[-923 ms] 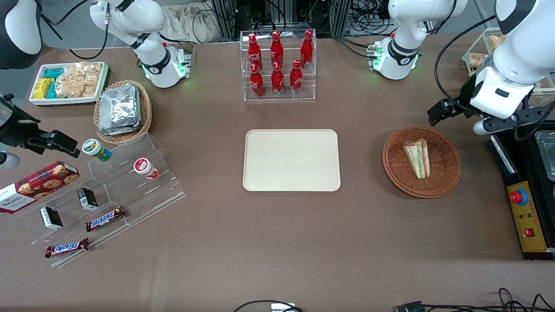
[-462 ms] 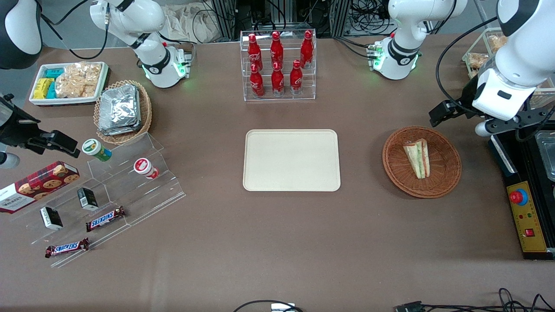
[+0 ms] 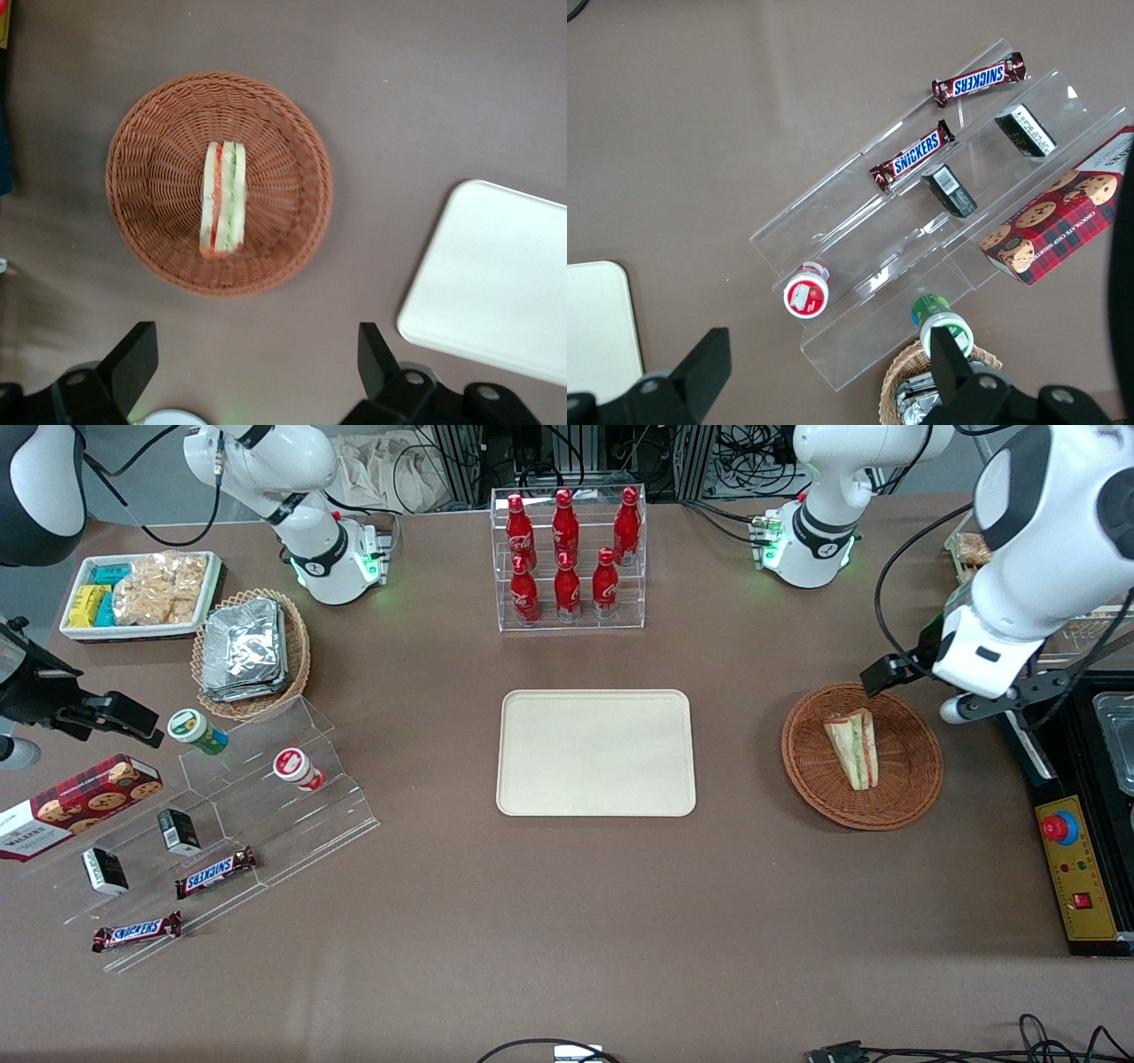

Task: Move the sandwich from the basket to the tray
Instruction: 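Move the left gripper over the wrapped sandwich in the wicker basket, then lower the left gripper around the sandwich and close it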

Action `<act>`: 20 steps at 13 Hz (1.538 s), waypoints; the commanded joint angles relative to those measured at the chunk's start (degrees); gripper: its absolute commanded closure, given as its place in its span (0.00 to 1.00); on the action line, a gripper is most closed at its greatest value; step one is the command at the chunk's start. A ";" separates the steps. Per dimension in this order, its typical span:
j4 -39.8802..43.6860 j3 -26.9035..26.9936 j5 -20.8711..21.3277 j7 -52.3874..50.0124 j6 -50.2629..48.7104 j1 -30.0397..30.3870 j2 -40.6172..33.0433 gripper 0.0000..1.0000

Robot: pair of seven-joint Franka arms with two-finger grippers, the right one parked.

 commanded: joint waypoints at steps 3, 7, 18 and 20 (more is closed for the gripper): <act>-18.95 0.18 2.48 -0.40 20.06 2.12 -3.30 0.00; -25.82 0.62 2.74 -0.31 33.88 2.56 2.92 0.00; -27.94 2.72 9.25 0.13 42.25 2.73 12.87 0.03; -27.94 3.34 9.33 1.00 42.25 2.74 12.96 0.05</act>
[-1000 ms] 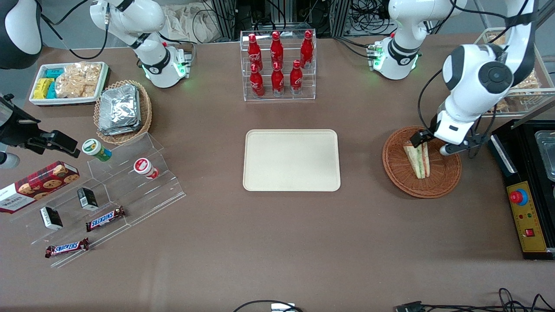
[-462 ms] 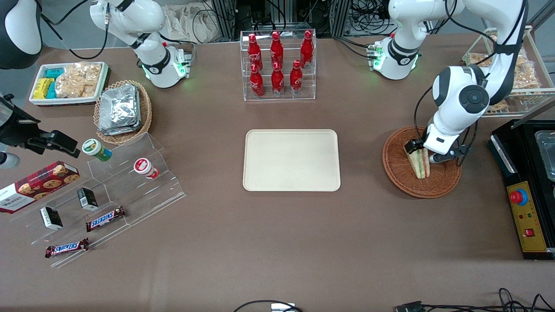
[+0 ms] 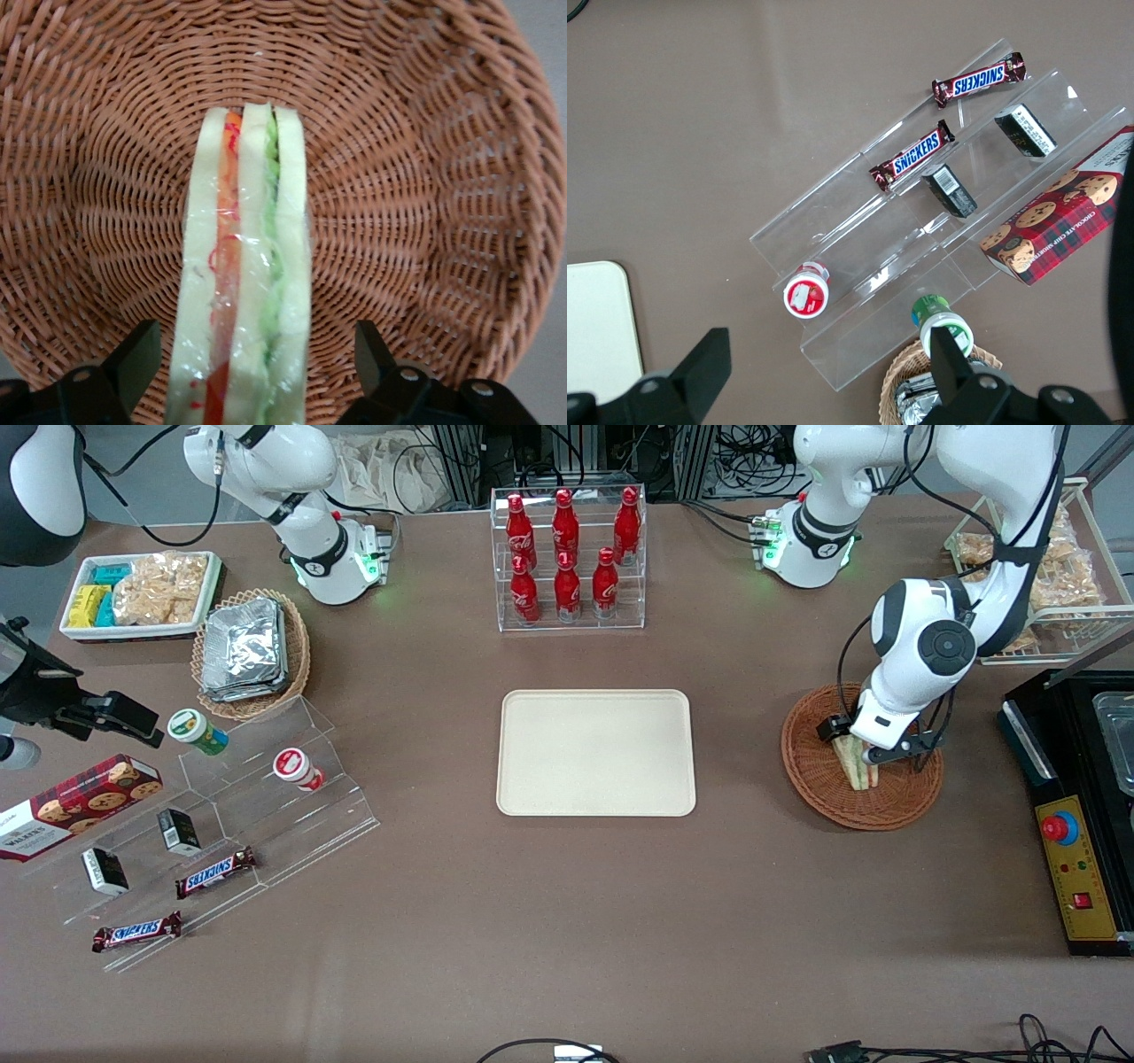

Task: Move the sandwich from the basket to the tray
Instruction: 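Lower the left gripper around the sandwich and close it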

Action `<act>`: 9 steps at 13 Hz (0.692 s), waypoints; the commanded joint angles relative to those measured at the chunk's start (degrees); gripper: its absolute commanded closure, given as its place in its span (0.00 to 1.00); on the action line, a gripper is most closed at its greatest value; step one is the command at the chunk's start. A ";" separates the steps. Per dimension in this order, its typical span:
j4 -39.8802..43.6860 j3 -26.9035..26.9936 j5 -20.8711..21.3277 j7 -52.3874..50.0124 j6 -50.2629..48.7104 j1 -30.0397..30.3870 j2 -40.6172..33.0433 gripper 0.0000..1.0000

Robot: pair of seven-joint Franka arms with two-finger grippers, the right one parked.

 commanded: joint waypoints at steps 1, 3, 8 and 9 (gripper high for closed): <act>-0.42 0.72 1.25 1.46 1.18 0.38 -0.05 0.07; -0.51 1.78 1.25 2.51 1.80 0.38 0.48 0.42; -0.51 1.78 1.25 2.87 1.54 0.38 0.04 1.00; -0.42 1.78 1.25 2.87 1.01 0.38 -0.57 1.00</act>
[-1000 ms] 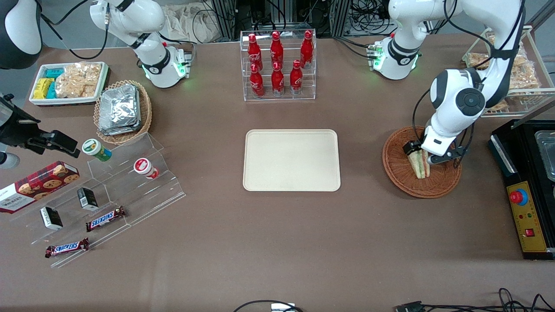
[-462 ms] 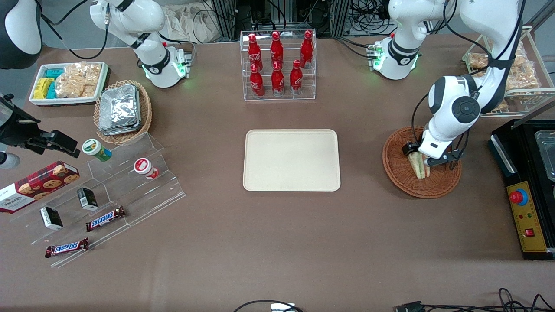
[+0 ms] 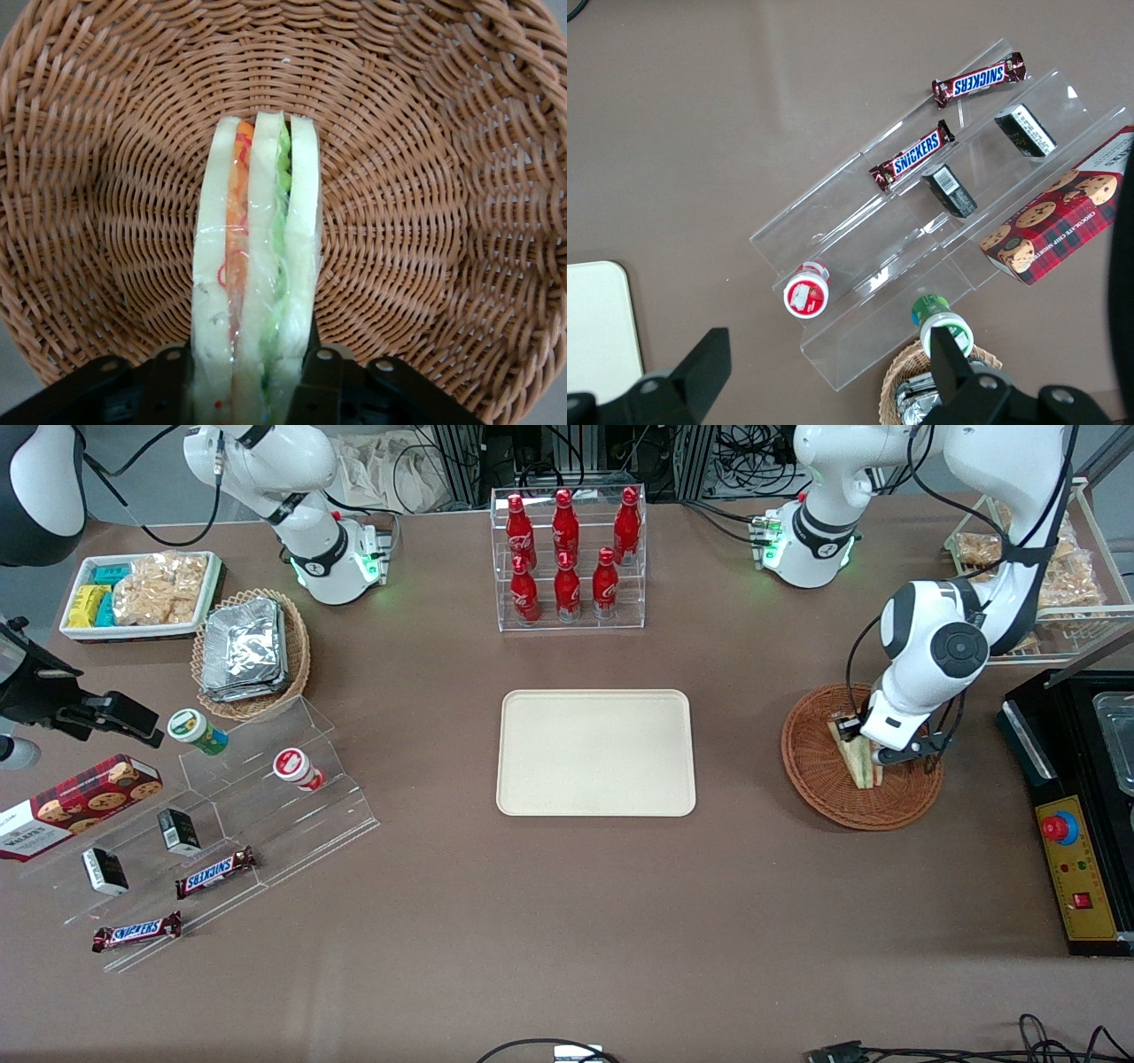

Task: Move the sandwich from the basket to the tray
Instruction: 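Lower the left gripper around the sandwich and close it, then lift the sandwich up out of the basket with the left gripper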

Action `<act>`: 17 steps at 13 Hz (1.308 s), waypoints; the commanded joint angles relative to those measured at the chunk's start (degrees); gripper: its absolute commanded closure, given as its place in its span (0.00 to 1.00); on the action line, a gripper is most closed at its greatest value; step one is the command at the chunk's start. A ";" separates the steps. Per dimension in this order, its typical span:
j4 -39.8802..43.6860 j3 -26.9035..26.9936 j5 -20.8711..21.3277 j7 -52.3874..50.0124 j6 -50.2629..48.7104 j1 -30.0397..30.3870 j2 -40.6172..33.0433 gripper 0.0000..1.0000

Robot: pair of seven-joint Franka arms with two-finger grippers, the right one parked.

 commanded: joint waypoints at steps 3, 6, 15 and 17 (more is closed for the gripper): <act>0.27 0.06 1.08 0.42 -4.87 -0.18 -6.55 1.00; 4.12 0.06 0.73 3.57 -13.90 -0.36 -13.67 1.00; 50.33 -4.56 -6.04 10.10 -57.43 -1.76 -6.77 1.00; 57.37 -12.02 -6.04 3.02 -62.53 -1.76 -2.56 1.00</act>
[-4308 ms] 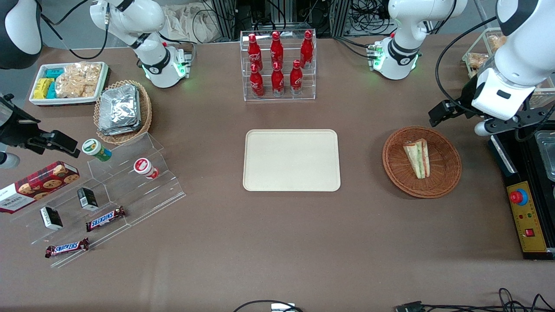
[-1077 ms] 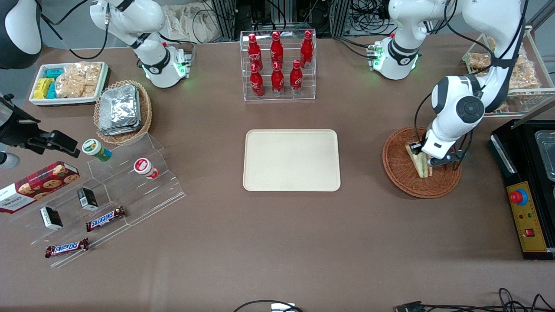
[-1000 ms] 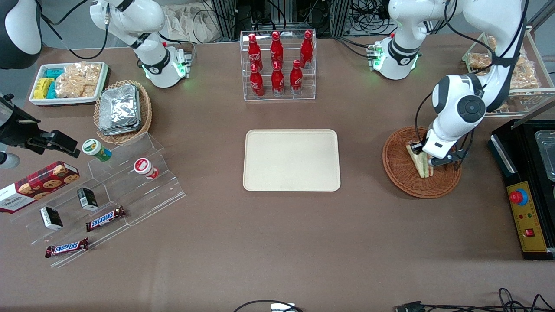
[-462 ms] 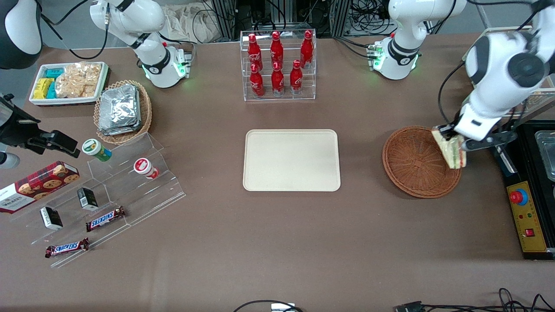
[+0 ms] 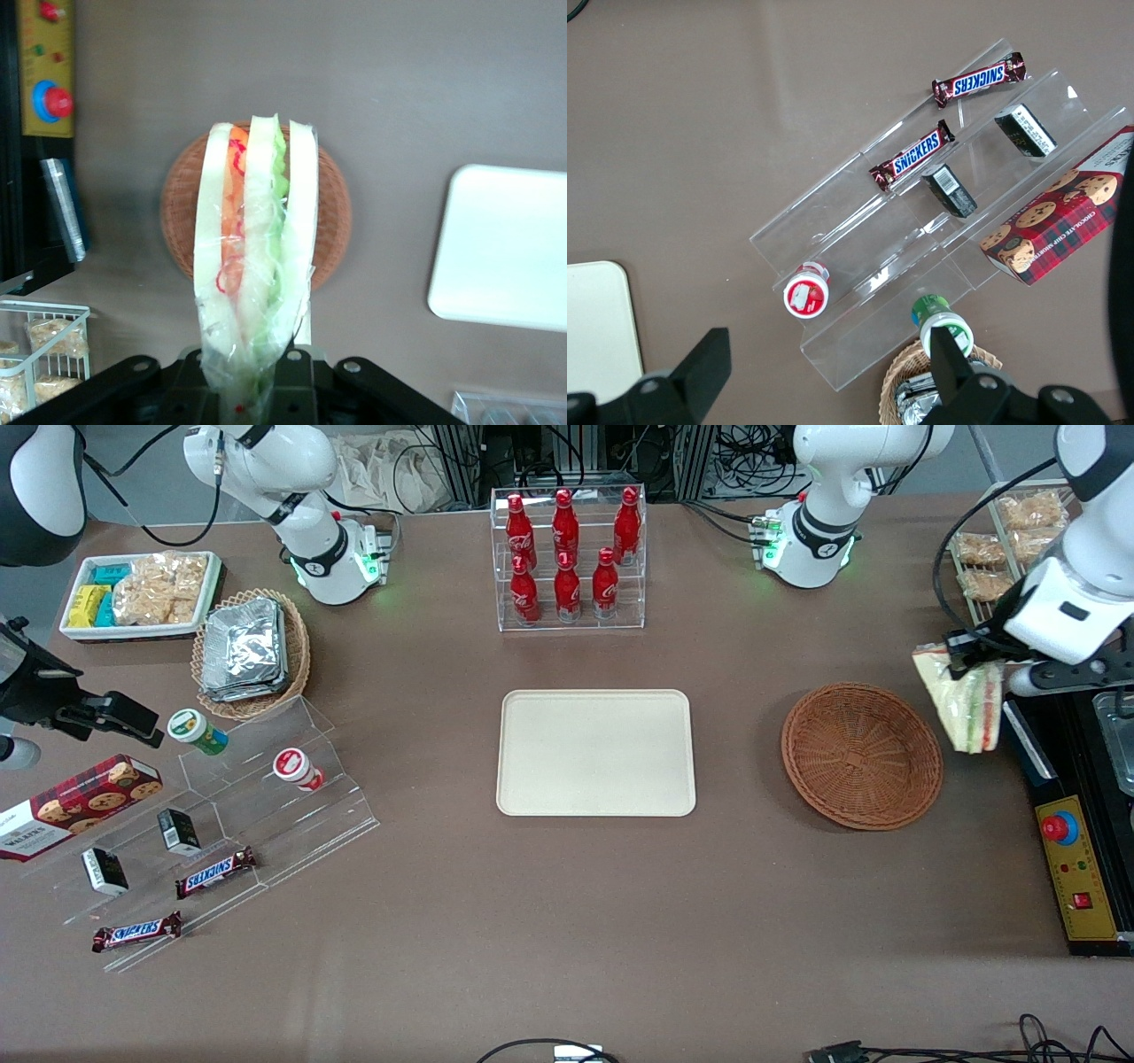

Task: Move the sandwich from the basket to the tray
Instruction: 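Carry the sandwich over the white tray with the left gripper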

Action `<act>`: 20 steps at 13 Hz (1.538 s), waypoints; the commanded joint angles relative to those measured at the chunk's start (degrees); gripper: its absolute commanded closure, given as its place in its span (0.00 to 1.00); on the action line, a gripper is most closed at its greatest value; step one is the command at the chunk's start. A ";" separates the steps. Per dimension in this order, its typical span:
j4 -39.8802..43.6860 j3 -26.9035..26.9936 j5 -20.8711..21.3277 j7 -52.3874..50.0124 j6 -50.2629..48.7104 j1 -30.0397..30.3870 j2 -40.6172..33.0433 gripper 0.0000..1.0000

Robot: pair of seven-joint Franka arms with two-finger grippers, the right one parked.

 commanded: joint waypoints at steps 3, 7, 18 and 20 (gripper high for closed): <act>12.55 -21.72 0.33 -21.69 -5.73 -0.38 11.36 1.00; 17.58 -35.47 4.88 -36.16 -4.05 -0.55 21.92 1.00; -8.18 -35.05 21.85 -37.91 25.91 -0.55 34.21 1.00; -9.23 -33.92 23.80 -39.23 28.89 -0.47 36.60 1.00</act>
